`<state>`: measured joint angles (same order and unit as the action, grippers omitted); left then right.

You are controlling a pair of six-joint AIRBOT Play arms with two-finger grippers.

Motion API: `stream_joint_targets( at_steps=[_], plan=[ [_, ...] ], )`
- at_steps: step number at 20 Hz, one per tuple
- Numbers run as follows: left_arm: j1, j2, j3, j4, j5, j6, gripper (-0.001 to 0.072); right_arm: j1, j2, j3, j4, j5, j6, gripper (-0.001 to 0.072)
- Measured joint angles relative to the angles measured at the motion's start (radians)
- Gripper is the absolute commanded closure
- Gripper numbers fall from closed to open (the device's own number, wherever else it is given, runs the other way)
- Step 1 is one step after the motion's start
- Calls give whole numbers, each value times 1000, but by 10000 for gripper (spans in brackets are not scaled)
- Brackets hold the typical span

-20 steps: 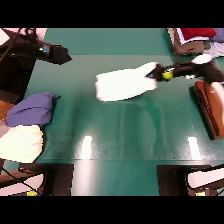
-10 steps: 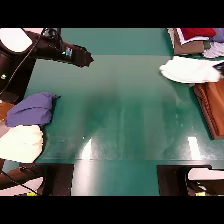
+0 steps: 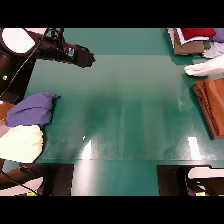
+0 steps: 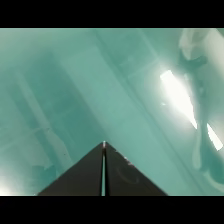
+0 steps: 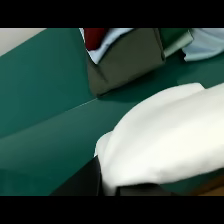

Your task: Fold the shirts.

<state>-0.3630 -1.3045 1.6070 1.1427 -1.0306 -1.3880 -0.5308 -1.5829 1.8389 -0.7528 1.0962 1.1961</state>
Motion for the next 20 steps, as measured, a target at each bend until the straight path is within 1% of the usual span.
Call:
stream_joint_targets(
  at_steps=[4,7,11,16,20],
  plan=[
    [0,0,0,1,0,0,686,-3,-2,126,-10,82,0,693],
    [0,0,0,2,-5,0,686,-5,26,146,-66,130,5,693],
    [0,0,0,3,-26,0,686,-39,111,58,-148,153,14,693],
    [0,0,0,5,-40,5,686,-138,246,-121,-235,165,18,692],
    [0,0,0,5,-45,9,685,-230,346,-289,-344,200,19,690]
  ],
)
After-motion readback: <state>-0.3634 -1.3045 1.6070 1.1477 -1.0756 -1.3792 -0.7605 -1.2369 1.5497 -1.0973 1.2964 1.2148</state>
